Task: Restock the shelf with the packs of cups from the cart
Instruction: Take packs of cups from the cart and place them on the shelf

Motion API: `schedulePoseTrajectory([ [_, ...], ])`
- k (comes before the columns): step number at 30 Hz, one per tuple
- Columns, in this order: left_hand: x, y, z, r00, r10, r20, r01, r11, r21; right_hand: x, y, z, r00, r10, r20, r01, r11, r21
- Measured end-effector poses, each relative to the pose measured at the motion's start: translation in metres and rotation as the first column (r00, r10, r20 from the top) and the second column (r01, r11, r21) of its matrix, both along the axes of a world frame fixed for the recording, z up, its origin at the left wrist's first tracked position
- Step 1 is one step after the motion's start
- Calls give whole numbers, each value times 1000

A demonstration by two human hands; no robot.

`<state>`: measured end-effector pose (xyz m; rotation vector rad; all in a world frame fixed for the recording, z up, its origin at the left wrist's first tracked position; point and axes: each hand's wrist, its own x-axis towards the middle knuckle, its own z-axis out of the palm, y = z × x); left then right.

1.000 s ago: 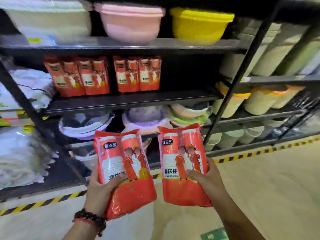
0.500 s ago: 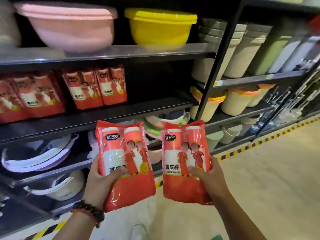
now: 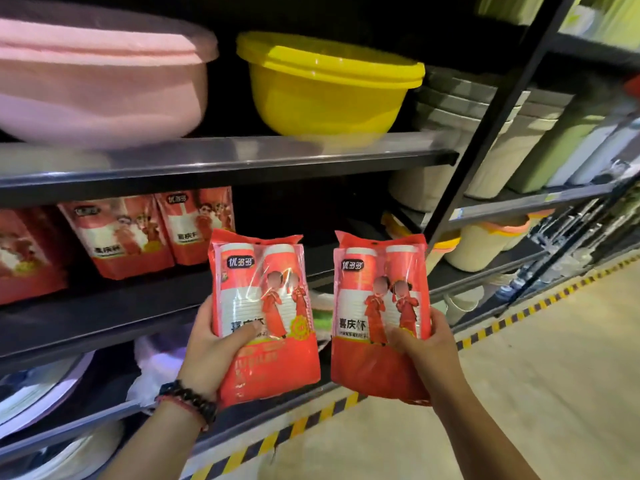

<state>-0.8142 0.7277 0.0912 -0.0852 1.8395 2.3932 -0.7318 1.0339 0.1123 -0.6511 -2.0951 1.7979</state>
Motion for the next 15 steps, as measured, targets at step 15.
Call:
schedulePoseTrajectory([
  [15,-133,95,-2,981,183,-57,-189,974,-125,-168,103,-14,990,132,-53,-131,991,28],
])
